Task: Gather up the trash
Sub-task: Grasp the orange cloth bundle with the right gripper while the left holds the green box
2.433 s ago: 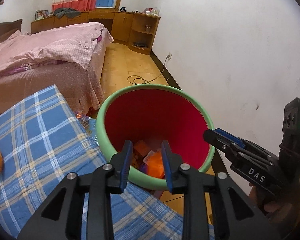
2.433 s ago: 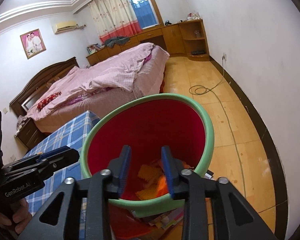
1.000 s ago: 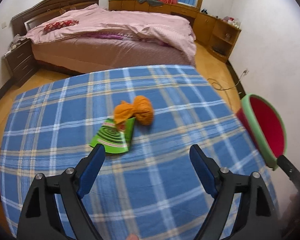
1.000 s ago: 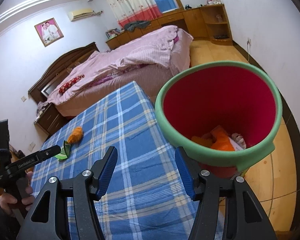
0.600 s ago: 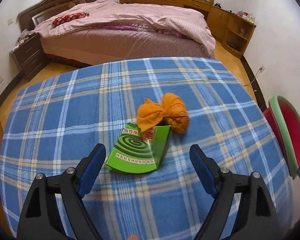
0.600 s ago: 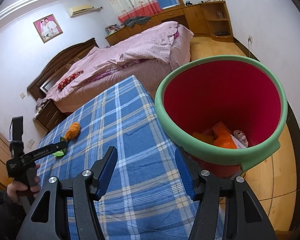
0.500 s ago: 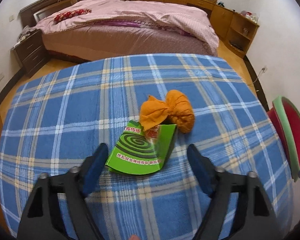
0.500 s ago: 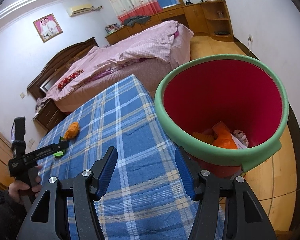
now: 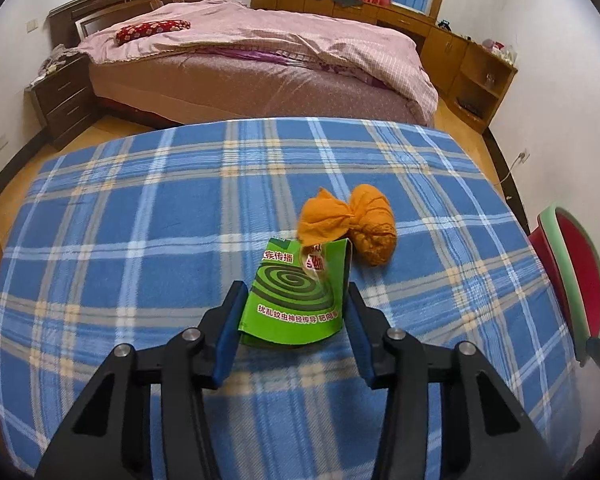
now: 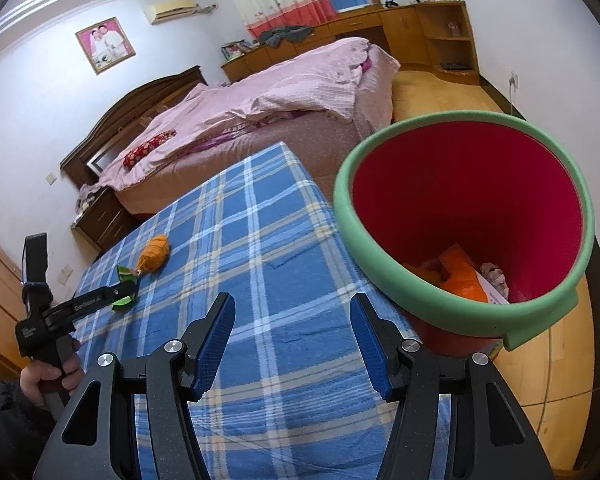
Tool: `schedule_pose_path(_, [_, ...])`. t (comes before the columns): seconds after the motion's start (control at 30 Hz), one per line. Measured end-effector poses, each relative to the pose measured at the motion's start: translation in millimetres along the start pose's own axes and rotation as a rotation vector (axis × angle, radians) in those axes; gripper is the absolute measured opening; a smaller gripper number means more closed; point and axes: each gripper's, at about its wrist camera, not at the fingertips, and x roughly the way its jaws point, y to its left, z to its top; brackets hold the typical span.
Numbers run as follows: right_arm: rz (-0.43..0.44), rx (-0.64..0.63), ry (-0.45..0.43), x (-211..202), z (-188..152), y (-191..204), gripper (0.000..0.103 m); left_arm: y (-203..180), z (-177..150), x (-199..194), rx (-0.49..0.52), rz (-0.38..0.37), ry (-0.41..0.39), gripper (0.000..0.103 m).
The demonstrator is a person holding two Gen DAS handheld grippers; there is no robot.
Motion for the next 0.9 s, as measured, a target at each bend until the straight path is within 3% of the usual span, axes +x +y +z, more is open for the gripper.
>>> schedule_pose_path(0.53, [0.058,-0.121,0.026,28,13,73,0.061,63,-4,-46,-0.093,0.091,-0.153,0.048])
schedule_pose_path(0.9, [0.092,-0.231,0.096,96,15,149,0.061,76,-15,-37,-0.131,0.073,-0.170,0.048])
